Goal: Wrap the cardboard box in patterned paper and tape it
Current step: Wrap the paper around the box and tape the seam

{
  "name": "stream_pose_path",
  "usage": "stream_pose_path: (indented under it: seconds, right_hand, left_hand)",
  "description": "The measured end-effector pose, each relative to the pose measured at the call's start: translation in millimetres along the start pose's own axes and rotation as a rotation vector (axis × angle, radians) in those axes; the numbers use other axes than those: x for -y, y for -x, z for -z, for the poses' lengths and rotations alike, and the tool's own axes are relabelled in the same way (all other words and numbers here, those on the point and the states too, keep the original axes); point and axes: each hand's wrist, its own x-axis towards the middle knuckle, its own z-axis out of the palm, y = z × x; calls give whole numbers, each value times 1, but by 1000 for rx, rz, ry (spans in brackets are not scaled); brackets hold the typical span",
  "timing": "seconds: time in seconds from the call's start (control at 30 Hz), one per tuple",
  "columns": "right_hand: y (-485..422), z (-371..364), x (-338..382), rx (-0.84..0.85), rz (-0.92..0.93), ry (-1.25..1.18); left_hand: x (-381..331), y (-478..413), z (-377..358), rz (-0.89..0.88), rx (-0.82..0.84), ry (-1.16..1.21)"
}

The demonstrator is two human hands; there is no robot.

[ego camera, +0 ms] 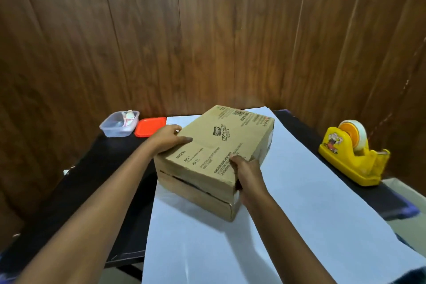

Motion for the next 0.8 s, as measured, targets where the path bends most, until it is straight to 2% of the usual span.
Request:
stream_pose_path:
  seconds: [0.1,0.23,0.33,0.43,0.53,0.67,0.73,0.8]
  right_hand:
    - [-11,5,14,-4,7,-15]
    - [-55,21,45,-167,116,67]
    - [-92,36,68,-208,153,168]
    - [-117,46,81,-94,110,181]
    - [-132,56,84,-1,79,250]
    - [-133,67,82,-11,124,195]
    - [-123,75,87,-18,175,132]
    - [-112,88,91,-21,221,88]
  left_hand:
    - [6,6,-9,-4,-214,42]
    - [-1,39,-34,98,-505,60]
    - [-10,59,-56,302,-525,327]
    - [-13,61,-76,403,-502,640]
    - [-23,62,-89,370,-523,863]
    - [-29,56,-86,310,-656,924]
    - [-21,47,-77,245,-655,1020]
    - [-3,28,-72,165,-588,1093]
